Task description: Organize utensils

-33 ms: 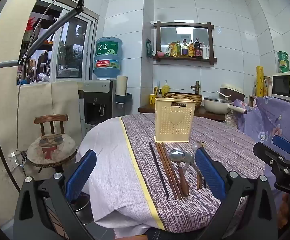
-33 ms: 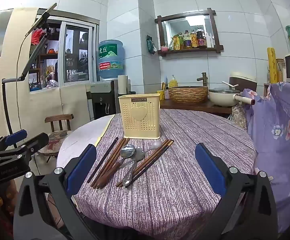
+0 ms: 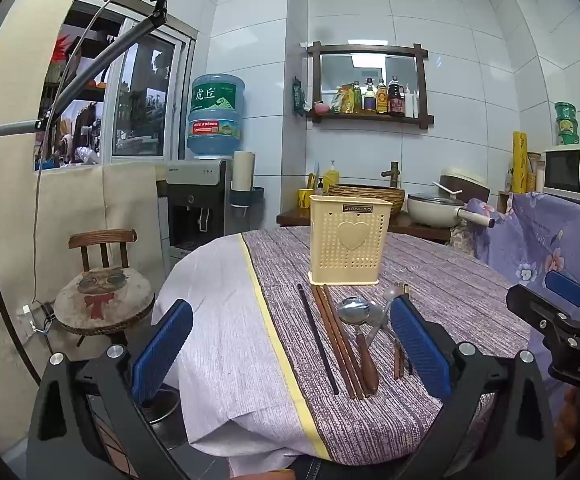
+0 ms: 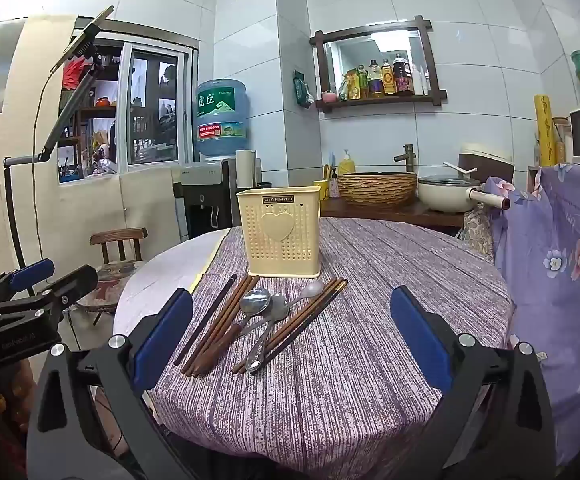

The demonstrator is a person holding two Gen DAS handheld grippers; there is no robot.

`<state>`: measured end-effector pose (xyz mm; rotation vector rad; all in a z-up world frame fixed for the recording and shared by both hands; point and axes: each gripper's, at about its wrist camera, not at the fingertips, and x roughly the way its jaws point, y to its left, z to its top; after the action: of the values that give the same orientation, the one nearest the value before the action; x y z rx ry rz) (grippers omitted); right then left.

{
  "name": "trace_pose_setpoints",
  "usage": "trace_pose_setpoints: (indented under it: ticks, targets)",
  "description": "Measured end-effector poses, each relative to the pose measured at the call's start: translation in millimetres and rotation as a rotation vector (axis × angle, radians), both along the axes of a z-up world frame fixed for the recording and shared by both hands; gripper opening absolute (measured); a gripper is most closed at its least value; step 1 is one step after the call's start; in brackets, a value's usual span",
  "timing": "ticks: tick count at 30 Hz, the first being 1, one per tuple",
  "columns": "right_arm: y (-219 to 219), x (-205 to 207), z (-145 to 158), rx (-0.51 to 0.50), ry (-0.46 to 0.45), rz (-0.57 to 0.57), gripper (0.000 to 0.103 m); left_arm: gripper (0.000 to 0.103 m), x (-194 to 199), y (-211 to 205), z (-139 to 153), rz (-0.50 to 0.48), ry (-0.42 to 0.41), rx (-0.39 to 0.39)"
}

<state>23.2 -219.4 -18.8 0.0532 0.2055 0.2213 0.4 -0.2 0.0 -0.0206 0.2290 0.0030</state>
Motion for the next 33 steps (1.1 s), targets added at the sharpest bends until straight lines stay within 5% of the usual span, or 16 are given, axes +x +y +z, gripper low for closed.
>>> trace_pose_setpoints:
  ticks: [33]
  targets:
    - [1.4, 0.8, -4.5, 0.003, 0.014, 0.003, 0.098, 0.098, -3.1, 1.5, -5.6, 0.000, 0.004, 0.004]
